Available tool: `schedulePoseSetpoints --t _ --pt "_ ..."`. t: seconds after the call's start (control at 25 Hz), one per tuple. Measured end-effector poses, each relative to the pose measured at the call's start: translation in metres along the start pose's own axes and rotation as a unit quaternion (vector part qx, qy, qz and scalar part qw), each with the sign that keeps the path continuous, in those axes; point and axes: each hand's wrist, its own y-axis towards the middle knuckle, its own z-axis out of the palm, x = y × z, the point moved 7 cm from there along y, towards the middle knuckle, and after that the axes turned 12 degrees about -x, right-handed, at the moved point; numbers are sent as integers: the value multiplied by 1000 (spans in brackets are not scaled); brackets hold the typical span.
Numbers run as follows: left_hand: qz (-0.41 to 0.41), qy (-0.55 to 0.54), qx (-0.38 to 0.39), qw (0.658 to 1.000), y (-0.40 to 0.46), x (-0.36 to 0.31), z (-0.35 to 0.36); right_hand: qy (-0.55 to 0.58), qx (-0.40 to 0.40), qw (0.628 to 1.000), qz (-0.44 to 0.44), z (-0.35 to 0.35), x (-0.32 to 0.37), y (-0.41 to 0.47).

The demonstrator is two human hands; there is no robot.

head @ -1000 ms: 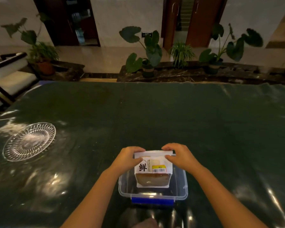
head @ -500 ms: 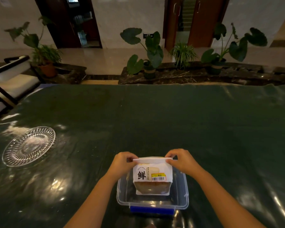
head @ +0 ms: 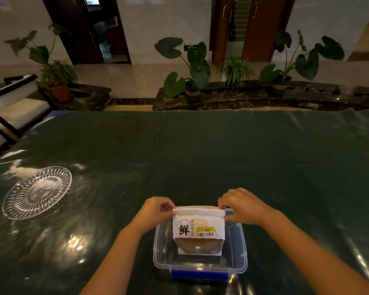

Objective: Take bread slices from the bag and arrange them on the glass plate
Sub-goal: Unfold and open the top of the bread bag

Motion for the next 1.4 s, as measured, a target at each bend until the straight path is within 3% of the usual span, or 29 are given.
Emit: schedulePoseSetpoints --t 0.16,0.32,0.48,0.68,0.88,1.2,1.4 --pt "-10 24 -71 997 -6 6 -5 79 -21 994 71 -3 -10 -10" --pt "-8 24 -121 992 -11 5 -8 177 -59 962 198 6 -16 -17" --pt "12 31 -141 989 -9 -6 -8 169 -139 930 295 11 -21 -27" --pt "46 23 -70 996 -12 -12 -2 270 -211 891 297 15 -13 -45" --pt "73 3 -86 994 -9 -23 -3 263 -224 914 214 0 0 -30" --pt "84 1 -77 993 4 -37 -1 395 -213 824 345 13 -21 -2" --pt "106 -19 -109 988 14 -43 -11 390 -219 828 338 11 -24 6"
